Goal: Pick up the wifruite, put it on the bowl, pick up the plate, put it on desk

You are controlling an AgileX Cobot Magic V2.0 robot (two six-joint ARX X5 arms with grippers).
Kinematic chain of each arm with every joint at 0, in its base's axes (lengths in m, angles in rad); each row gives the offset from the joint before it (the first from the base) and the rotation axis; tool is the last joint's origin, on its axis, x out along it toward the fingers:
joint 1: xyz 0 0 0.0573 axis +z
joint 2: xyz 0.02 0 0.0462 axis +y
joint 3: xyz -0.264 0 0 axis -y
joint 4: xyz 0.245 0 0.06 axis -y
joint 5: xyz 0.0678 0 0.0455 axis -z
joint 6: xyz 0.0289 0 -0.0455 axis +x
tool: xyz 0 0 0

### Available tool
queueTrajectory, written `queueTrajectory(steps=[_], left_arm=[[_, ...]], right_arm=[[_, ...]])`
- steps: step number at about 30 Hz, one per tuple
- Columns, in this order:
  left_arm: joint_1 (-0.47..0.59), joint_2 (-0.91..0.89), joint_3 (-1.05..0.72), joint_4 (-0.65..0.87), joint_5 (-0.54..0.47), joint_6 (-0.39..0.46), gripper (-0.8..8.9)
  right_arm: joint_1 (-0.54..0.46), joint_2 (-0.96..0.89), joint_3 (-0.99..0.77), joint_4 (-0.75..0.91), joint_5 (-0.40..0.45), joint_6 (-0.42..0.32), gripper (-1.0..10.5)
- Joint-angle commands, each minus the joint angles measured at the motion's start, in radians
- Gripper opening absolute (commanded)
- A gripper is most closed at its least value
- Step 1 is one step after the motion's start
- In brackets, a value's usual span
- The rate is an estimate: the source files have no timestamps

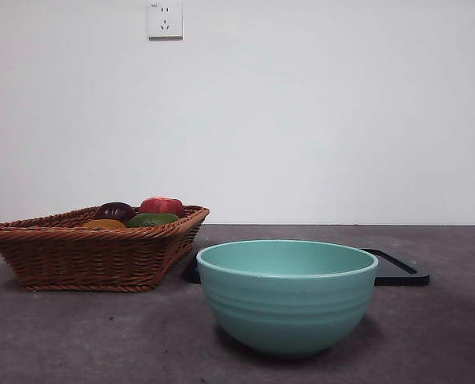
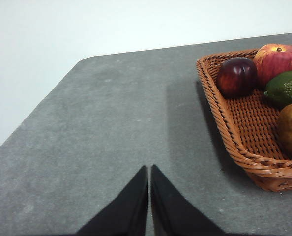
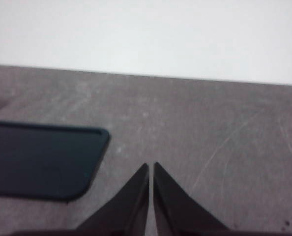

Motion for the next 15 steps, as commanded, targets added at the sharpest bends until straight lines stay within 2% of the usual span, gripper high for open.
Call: queueTrajectory(steps=[1, 4, 15], left_arm=[[0.002, -0.002, -0.021, -0.004, -0.001, -0.010, 0.08], [0.002, -0.002, -0.021, -0.004, -0.001, -0.010, 0.08], [0.002, -0.002, -0.021, -0.004, -0.001, -0.010, 0.08]], right_arm=[[-0.002, -0.003, -0.005, -0.043, 0.003, -0.011, 0.1], [-0.002, -0.003, -0.005, -0.097, 0.003, -0.009, 0.1], [-0.002, -0.003, -0.005, -0.077, 0.008, -0.007, 0.1]])
